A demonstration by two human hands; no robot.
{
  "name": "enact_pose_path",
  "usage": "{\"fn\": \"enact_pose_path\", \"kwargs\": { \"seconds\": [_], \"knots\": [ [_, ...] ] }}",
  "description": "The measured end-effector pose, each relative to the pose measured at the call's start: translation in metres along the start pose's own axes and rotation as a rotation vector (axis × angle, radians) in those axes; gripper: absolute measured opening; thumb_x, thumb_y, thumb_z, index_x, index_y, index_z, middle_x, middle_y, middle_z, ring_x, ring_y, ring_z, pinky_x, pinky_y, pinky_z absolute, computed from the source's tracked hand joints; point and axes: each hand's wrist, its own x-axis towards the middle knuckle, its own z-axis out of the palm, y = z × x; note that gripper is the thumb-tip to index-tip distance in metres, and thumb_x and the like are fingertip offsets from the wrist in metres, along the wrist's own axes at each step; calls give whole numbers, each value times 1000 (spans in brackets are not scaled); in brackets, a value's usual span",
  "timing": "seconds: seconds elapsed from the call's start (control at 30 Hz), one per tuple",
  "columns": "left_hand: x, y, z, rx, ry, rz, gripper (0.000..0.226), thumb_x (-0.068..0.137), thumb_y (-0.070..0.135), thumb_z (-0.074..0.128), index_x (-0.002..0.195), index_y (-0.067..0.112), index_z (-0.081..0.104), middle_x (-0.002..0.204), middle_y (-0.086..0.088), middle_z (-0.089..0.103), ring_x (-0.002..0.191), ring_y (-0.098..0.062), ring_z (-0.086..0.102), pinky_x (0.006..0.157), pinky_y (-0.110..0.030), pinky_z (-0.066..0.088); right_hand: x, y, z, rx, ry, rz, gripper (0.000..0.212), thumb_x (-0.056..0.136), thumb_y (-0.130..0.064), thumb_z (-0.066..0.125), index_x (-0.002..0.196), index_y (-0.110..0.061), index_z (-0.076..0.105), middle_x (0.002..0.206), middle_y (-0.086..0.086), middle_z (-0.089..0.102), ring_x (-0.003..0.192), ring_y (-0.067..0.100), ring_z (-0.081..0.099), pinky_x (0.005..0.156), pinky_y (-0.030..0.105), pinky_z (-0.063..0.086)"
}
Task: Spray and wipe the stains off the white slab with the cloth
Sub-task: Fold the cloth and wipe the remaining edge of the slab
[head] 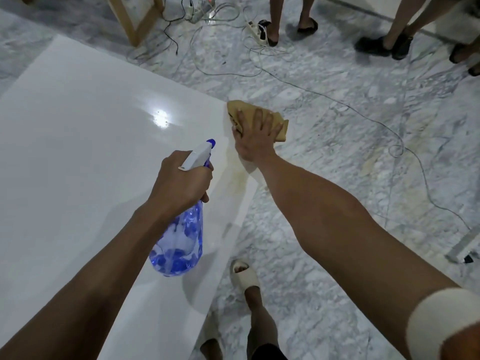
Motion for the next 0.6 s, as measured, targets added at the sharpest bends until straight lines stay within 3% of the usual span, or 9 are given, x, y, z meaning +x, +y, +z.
{"fn": "enact_pose_path", "kwargs": {
  "seconds": [0.23, 0.4, 0.6],
  "knots": [
    [-29, -35, -9, -21, -78, 37, 20, 79, 3, 53, 93, -4, 66, 99, -29, 71, 39, -12, 62, 65, -35, 54, -17, -6, 5, -53, -36, 36, 58, 103, -56, 15, 157, -44, -1, 167, 10, -9, 151, 42, -14, 115, 67, -13],
    [-53, -66, -22, 9, -112, 75, 23, 82, 5, 55, 98, -10, 64, 98, -33, 68, 38, -12, 61, 69, -45, 59, -54, -22, 19, -60, -19, 56, 56, 103, -57, 15, 156, -47, -3, 167, 12, -10, 151, 43, -15, 114, 67, -16],
    [-77, -103, -37, 67, -105, 128, 20, 87, 3, 55, 99, -9, 64, 96, -33, 68, 39, -13, 63, 61, -31, 52, -102, -37, 38, -75, 18, 71, 57, 104, -56, 17, 156, -44, -3, 167, 11, -6, 151, 43, -13, 116, 68, -9]
  ]
}}
